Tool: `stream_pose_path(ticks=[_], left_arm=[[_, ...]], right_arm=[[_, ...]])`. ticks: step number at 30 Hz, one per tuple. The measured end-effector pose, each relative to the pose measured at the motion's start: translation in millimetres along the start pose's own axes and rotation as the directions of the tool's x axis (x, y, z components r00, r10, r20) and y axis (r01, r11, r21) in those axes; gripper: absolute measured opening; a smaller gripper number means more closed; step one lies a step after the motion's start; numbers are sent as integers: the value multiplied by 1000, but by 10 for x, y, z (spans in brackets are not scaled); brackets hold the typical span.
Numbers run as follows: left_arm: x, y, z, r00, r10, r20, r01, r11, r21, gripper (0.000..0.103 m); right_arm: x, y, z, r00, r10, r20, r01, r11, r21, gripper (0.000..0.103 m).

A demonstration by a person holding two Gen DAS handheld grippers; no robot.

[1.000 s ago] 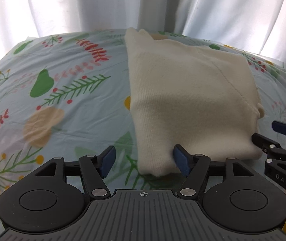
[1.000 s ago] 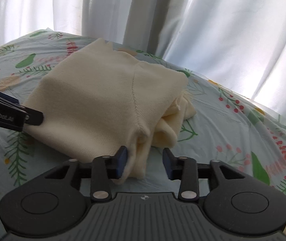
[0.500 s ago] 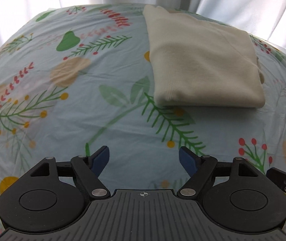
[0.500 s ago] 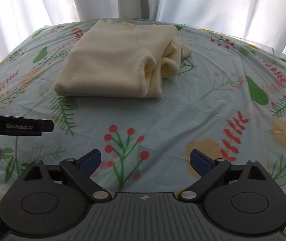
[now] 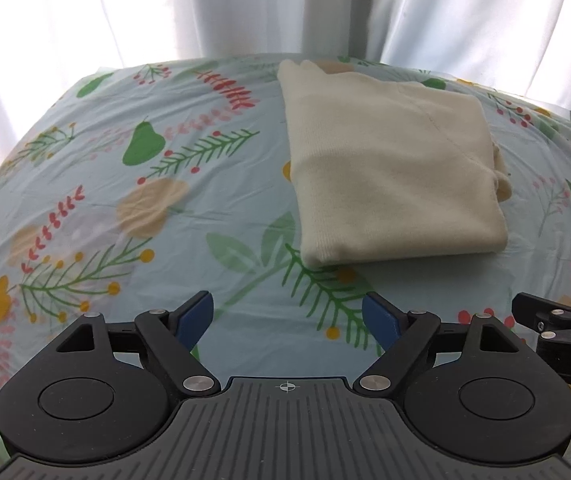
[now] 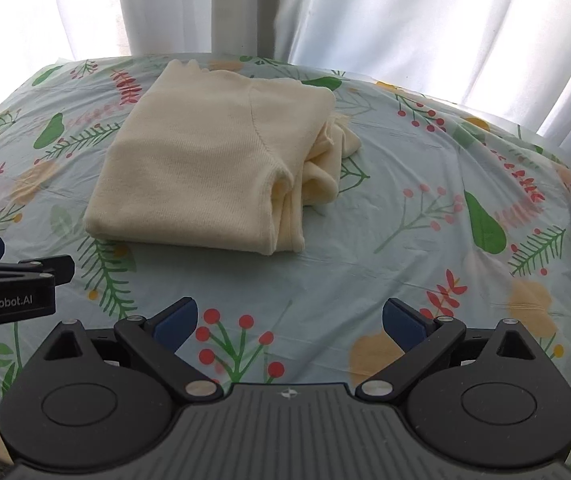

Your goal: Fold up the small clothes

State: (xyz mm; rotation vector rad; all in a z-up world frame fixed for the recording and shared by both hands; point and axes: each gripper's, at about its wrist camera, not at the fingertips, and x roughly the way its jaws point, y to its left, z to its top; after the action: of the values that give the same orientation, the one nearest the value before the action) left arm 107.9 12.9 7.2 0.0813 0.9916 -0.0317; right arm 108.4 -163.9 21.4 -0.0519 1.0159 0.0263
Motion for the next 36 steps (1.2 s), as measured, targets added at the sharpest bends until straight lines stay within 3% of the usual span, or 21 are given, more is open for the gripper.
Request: stream_pose_path(ticks=[6,36], left_arm=[[0,16,58,1000,-7,7,7,1000,-12,88],[28,-63,78,1000,-20,19,19,1000,21,91]], right_arm=[[7,82,87,1000,-9,6,9,999,-39,99],[86,35,109,1000,-9,-24,9,1000,-10,99]])
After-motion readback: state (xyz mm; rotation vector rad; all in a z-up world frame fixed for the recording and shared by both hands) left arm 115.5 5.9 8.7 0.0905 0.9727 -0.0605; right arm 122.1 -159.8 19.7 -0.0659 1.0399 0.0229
